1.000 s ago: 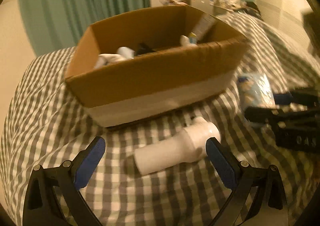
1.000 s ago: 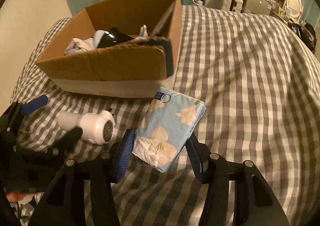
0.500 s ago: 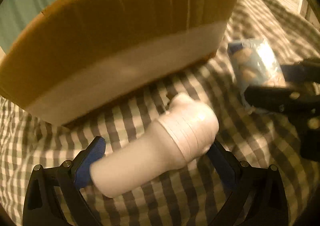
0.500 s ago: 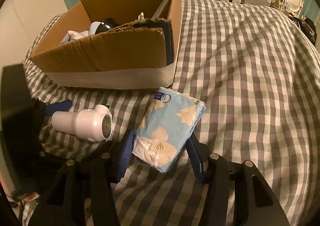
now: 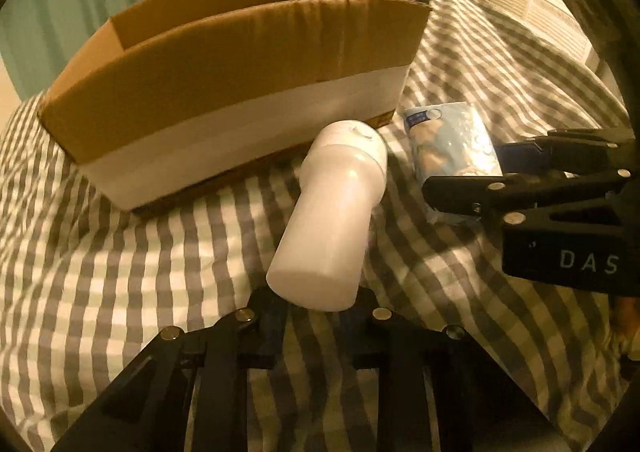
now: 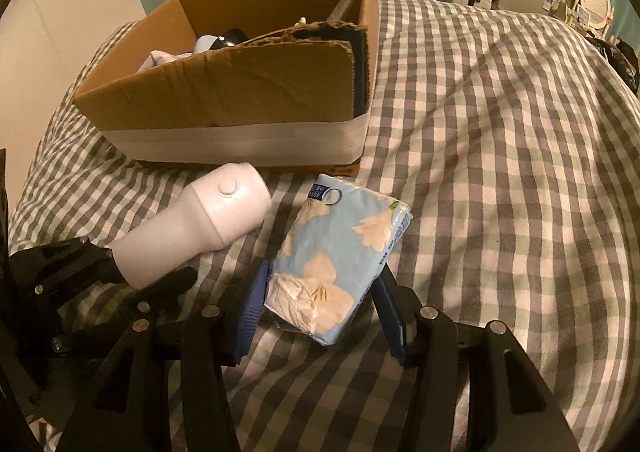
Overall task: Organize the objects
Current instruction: 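Grasp the blue tissue pack with the right tool while the left tool grasps the white bottle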
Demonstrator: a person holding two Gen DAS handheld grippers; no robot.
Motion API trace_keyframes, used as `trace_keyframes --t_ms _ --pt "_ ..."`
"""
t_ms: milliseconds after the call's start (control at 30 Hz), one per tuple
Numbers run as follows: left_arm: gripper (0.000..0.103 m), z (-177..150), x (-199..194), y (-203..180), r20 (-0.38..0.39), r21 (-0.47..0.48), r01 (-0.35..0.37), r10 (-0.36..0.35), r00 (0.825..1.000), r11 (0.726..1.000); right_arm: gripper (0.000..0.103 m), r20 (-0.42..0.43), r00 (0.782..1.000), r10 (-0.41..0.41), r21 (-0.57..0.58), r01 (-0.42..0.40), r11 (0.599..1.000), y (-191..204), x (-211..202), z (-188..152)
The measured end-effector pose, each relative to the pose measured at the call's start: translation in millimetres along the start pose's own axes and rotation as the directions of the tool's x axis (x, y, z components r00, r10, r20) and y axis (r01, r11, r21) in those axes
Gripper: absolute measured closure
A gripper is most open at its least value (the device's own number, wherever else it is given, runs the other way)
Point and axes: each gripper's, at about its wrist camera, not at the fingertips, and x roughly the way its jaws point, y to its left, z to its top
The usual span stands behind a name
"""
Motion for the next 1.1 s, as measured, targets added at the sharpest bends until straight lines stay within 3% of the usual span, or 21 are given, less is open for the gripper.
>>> trace_keyframes --t_ms 167,300,367,433,533,733,833,900,967,1000,1033,1100 --pt "0.083 2 -18 7 0.048 -0.029 0.032 -0.03 0.998 0.999 0.051 0.002 1.0 0.003 0.004 -0.003 1.0 -2 -2 -1" --pt "0.081 -7 -24 6 0.024 -0.024 0.052 -0.052 0.998 0.998 0.051 -0.001 1.0 0.002 -0.002 -0.002 1.0 -4 -4 -4" --pt "0.071 -19 -27 -5 0.012 -0.012 0.036 -0.035 0.999 0.999 0.051 -0.001 1.0 0.001 -0.006 -0.001 1.0 -8 -8 -8" --pt "0.035 -28 -27 -2 0.01 -0.012 0.014 -0.014 1.0 1.0 0.051 0.015 1.0 -0.003 -0.005 0.003 1.0 -6 -13 -9" --pt "0.023 -33 -34 3 0.048 -0.016 0.018 -0.017 0.999 1.0 0.051 0.026 1.0 0.004 0.005 -0.004 1.0 -9 -20 -10" --pt "0.022 -10 -13 -9 0.017 0.052 0.013 -0.014 1.0 0.999 0.051 -0.027 0.999 -0.041 -0.022 0.04 0.999 -6 -5 -5" --pt "0.022 -6 -2 -15 0.002 0.082 0.026 -0.026 1.0 0.996 0.051 -0.025 0.999 -0.026 -0.013 0.026 1.0 -6 -2 -1" --pt "0.022 0 2 -15 0.018 0.057 0.08 -0.081 0.997 0.995 0.051 -0.023 0.999 -0.025 0.002 0.025 1.0 -8 -1 1" --pt "0.03 4 6 -12 0.024 0.02 0.116 -0.117 0.993 0.993 0.051 -0.025 1.0 -0.019 0.018 0.019 1.0 -11 -1 1" --pt "0.045 5 8 -11 0.012 0.014 0.131 -0.131 0.991 0.991 0.051 -0.018 1.0 -0.019 0.019 0.019 1.0 -10 -2 1" --pt "0.051 4 11 -10 -0.006 0.011 0.158 -0.158 0.987 0.987 0.051 -0.012 1.0 -0.018 0.017 0.018 1.0 -10 -4 0" --pt "0.052 0 10 -12 -0.008 0.024 0.164 -0.164 0.986 0.986 0.051 -0.007 1.0 -0.021 0.015 0.021 1.0 -10 -6 0"
